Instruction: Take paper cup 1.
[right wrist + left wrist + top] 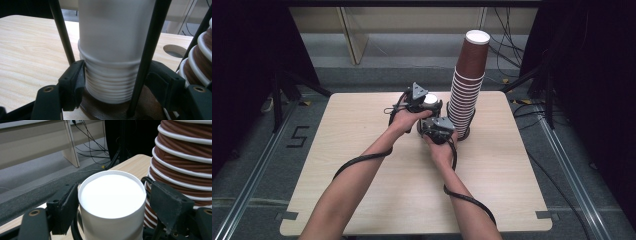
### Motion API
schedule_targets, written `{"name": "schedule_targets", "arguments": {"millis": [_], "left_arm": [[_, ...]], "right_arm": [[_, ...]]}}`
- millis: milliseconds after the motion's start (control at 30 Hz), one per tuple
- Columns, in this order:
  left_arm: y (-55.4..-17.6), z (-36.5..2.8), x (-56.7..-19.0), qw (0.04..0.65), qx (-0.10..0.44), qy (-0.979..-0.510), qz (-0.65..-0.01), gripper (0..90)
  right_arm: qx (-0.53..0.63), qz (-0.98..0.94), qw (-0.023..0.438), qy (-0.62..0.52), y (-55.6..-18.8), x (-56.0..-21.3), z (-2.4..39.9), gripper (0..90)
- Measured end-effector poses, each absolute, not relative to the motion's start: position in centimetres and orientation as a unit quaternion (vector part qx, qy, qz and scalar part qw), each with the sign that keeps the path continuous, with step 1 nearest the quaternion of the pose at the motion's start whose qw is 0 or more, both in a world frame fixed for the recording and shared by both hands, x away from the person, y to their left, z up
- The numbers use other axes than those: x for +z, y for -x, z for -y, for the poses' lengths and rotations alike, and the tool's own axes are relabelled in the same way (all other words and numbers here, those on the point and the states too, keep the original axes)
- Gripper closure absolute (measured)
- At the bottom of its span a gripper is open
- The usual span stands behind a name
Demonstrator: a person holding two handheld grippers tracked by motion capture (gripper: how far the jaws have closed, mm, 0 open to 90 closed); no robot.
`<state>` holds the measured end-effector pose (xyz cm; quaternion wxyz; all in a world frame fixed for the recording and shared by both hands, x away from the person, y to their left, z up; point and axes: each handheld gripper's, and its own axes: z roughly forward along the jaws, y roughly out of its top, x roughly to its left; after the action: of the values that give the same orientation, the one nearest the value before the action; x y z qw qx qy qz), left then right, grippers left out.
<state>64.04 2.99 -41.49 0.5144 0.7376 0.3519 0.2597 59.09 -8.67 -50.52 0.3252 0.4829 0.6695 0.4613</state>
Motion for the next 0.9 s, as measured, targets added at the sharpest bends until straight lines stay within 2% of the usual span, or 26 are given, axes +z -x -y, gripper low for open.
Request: {"name": "schedule_targets", "arguments": {"millis": [433, 900], "left_arm": [[-64.35, -2.78, -41.93, 0.512, 0.265, -0.739, -0.35, 32.1], [-64.11, -2.93, -41.18, 0.522, 0.272, -0.733, -0.341, 33.2]], "right_arm": [[0.456, -0.672, 0.323, -0.486, -58.95, -50.42, 8.74, 33.9], [0.459, -0.671, 0.326, -0.481, -59.08, -50.52, 8.72, 34.1]]}}
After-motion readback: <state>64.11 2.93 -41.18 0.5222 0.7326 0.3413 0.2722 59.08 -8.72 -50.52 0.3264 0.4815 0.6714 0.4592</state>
